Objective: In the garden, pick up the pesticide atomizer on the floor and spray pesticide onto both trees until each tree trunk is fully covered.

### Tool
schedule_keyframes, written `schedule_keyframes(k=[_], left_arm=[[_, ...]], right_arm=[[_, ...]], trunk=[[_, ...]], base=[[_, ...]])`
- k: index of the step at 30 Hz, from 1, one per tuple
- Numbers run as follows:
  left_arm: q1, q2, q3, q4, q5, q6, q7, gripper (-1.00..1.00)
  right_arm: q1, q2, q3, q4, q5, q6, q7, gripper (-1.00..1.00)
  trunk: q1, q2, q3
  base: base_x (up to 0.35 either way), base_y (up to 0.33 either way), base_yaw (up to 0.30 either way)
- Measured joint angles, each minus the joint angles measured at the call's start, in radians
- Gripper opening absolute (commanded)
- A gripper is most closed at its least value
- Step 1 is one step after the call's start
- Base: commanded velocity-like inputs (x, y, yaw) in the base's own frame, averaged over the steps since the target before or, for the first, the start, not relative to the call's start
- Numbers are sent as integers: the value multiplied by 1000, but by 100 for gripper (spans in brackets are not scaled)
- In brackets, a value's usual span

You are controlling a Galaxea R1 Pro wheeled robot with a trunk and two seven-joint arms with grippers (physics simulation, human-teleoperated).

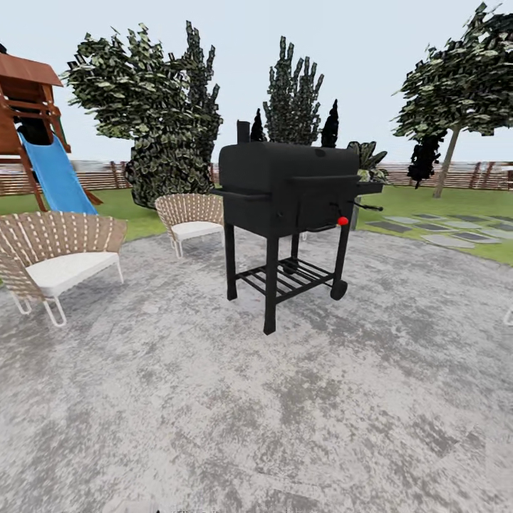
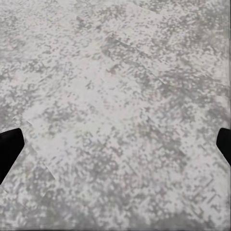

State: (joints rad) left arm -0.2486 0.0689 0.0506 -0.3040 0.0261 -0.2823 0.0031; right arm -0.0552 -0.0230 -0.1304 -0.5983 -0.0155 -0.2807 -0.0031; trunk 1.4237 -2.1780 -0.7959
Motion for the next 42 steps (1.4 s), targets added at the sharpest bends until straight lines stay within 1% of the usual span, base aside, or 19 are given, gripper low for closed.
schedule_keyframes(k=[42], left_arm=[[0,0,0,0,0,0,0,100]], right_arm=[[0,0,2,1,0,0,0,100]], trunk=[[0,0,0]], base=[[-7,5,-300]])
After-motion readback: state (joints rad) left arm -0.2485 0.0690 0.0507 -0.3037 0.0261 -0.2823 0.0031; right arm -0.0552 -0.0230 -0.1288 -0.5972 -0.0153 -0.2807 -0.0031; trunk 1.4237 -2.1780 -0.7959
